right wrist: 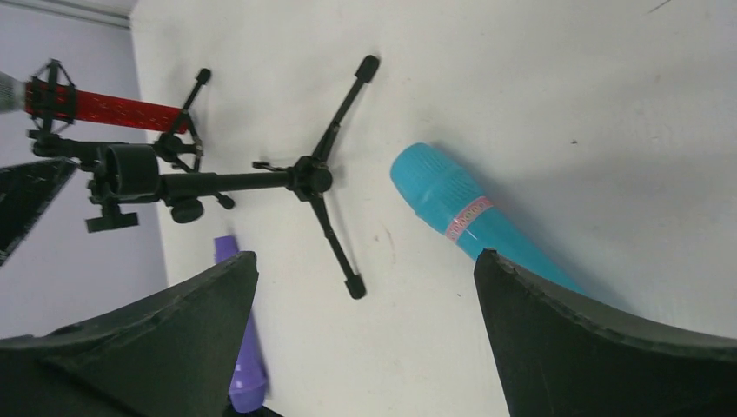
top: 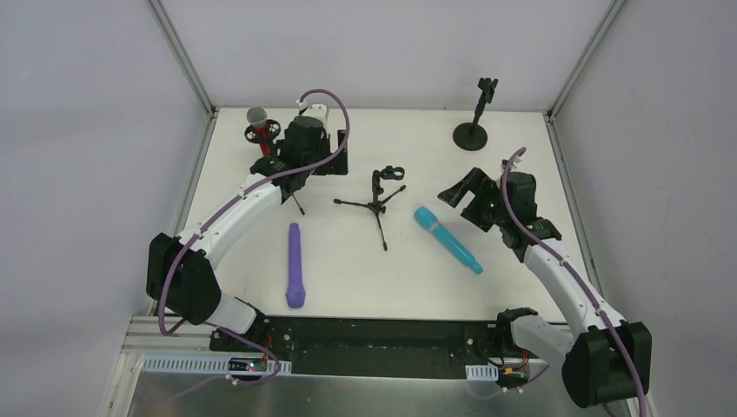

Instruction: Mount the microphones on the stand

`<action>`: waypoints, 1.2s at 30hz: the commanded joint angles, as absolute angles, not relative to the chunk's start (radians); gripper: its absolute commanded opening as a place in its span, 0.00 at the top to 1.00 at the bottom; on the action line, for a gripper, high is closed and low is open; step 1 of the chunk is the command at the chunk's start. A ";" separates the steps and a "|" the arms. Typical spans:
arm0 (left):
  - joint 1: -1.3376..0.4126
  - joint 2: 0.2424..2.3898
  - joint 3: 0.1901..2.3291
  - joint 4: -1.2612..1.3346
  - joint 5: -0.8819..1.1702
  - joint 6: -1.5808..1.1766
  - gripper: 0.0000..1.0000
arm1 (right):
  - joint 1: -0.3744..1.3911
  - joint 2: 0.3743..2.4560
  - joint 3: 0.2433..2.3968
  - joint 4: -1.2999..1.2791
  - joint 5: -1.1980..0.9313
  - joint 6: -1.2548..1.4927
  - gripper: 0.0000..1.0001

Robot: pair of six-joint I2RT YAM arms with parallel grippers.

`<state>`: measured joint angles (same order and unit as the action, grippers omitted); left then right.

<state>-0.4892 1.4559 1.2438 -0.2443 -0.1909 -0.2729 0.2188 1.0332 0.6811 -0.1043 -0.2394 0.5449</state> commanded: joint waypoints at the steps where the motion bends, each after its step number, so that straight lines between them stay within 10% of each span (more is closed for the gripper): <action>1: -0.486 1.468 1.240 -0.222 -0.179 -0.288 0.01 | 0.240 1.019 0.761 -0.316 -0.170 0.355 0.01; 36: -0.487 1.488 1.242 -0.222 -0.190 -0.269 0.01 | 0.533 1.604 0.989 -0.518 0.229 0.235 0.17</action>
<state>-0.4892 1.4879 1.2438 -0.2443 -0.1741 -0.2764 0.5289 1.5883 0.9478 -0.4835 0.1989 0.2241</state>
